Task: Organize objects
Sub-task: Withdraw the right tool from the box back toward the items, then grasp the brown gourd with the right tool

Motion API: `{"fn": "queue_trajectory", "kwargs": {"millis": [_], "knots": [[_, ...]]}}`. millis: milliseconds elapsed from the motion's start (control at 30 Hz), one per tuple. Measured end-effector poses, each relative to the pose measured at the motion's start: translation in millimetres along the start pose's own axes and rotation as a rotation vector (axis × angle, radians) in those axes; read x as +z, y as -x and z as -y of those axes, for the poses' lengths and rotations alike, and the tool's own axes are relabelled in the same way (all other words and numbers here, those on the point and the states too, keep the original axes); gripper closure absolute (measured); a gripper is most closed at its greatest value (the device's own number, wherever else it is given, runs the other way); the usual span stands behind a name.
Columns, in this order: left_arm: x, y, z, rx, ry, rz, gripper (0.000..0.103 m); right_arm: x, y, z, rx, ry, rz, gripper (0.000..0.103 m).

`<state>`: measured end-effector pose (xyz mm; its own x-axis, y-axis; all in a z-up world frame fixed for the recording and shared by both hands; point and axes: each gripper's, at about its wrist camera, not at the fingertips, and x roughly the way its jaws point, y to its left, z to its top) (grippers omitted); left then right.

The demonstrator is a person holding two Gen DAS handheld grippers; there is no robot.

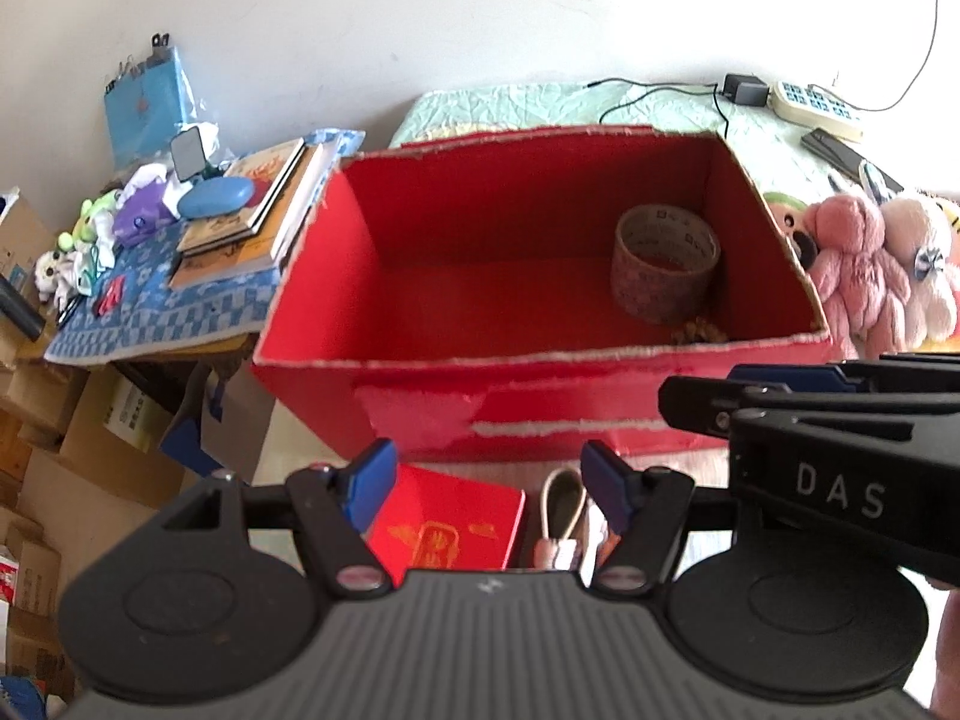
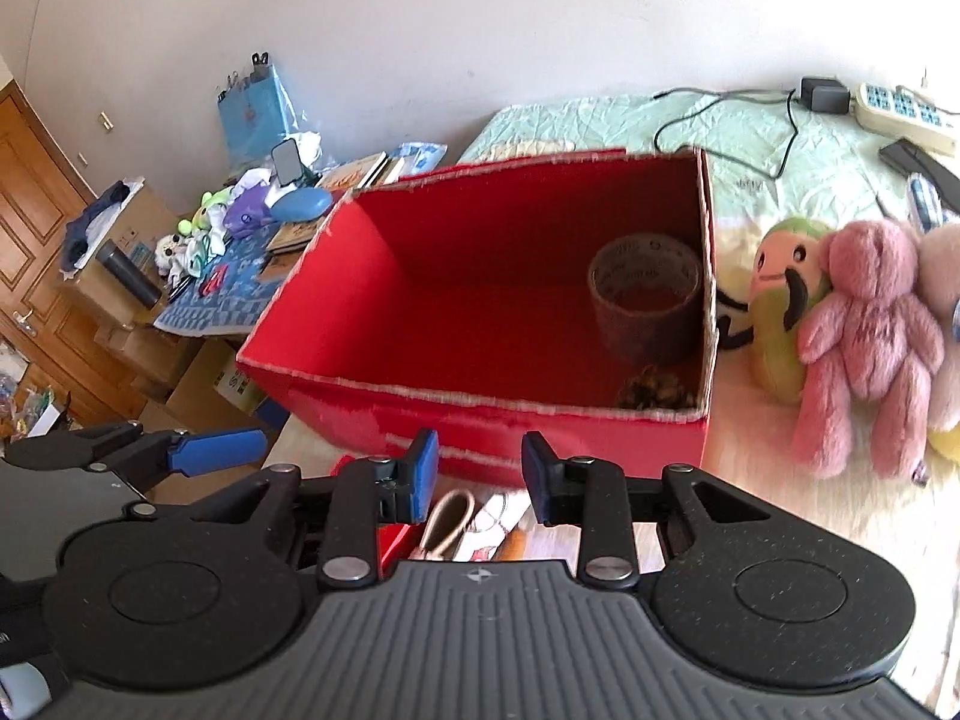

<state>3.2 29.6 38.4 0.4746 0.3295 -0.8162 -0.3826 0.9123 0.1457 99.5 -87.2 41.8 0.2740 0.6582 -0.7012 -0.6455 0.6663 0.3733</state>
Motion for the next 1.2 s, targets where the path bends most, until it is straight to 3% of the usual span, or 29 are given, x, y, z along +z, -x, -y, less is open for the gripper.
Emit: {"fn": "queue_trajectory", "kwargs": {"millis": [800, 1067, 1200], "knots": [[-46, -25, 19, -0.018, -0.006, -0.145, 0.032, -46, -20, 30, 0.077, -0.175, -0.152, 0.069], [-62, -26, 13, -0.133, 0.001, -0.147, 0.032, -61, -27, 60, 0.145, -0.294, -0.225, 0.069], [-72, -22, 13, -0.238, 0.002, -0.145, 0.033, -68, -31, 70, 0.193, -0.349, -0.270, 0.069]]}}
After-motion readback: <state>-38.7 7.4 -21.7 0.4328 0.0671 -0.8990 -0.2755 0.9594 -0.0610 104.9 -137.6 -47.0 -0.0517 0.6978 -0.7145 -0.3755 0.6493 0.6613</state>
